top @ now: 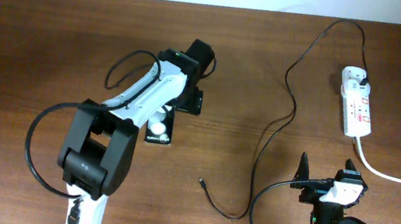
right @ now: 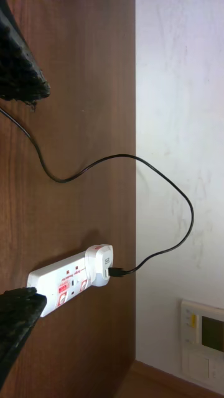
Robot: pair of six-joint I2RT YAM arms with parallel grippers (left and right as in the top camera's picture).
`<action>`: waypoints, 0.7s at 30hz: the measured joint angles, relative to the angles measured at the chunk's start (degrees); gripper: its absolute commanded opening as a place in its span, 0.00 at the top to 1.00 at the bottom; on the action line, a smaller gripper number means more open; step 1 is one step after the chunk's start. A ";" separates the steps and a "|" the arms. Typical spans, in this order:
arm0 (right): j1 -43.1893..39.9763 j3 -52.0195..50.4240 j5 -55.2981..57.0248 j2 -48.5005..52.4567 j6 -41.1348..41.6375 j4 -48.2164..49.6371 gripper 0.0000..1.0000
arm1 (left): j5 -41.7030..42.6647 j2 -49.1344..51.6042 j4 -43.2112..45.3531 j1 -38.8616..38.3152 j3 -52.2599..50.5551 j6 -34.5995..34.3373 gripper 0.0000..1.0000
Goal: Plug charger to phone and switch on socket
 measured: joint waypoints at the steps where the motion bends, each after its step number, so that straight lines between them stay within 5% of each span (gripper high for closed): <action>1: 0.00 0.00 0.00 0.00 -0.02 0.00 0.02 | -0.33 0.00 0.11 0.37 -0.33 0.44 0.01; 13: 0.00 0.00 0.00 0.00 0.00 0.00 0.02 | 10.21 -1.31 9.70 8.24 -10.67 1.77 0.00; 17: 0.00 0.00 0.00 0.00 0.00 0.02 0.01 | 11.61 -2.05 11.61 7.74 -12.26 3.43 0.08; 21: 0.00 0.00 0.00 0.00 -0.04 0.00 0.01 | 11.67 -2.10 11.91 6.97 -12.28 4.07 0.01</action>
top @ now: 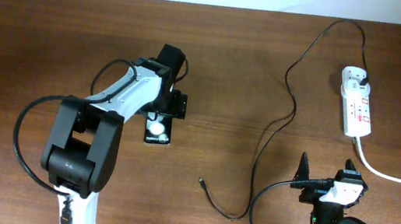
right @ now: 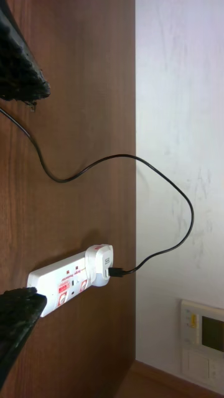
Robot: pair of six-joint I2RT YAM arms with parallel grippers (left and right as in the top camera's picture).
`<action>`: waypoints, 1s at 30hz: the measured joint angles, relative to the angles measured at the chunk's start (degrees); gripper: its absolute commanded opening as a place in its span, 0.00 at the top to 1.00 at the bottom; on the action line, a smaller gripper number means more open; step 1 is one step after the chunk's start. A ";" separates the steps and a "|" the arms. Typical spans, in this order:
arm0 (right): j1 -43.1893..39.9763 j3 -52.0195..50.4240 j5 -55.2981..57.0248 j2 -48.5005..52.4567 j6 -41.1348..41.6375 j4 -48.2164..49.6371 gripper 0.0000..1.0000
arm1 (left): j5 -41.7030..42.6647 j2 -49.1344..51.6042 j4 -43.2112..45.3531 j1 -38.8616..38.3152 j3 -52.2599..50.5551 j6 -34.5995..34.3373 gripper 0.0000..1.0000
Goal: Plug charger to phone and switch on socket
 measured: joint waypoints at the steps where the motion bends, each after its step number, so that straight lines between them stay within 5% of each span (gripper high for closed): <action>1: 0.00 0.00 0.00 0.00 0.04 0.00 0.02 | -0.09 0.00 0.17 -0.37 -0.02 -0.07 0.01; 30: 0.00 0.00 0.00 0.00 0.02 0.00 0.02 | -0.22 -0.17 1.51 -1.18 -0.42 -0.04 0.01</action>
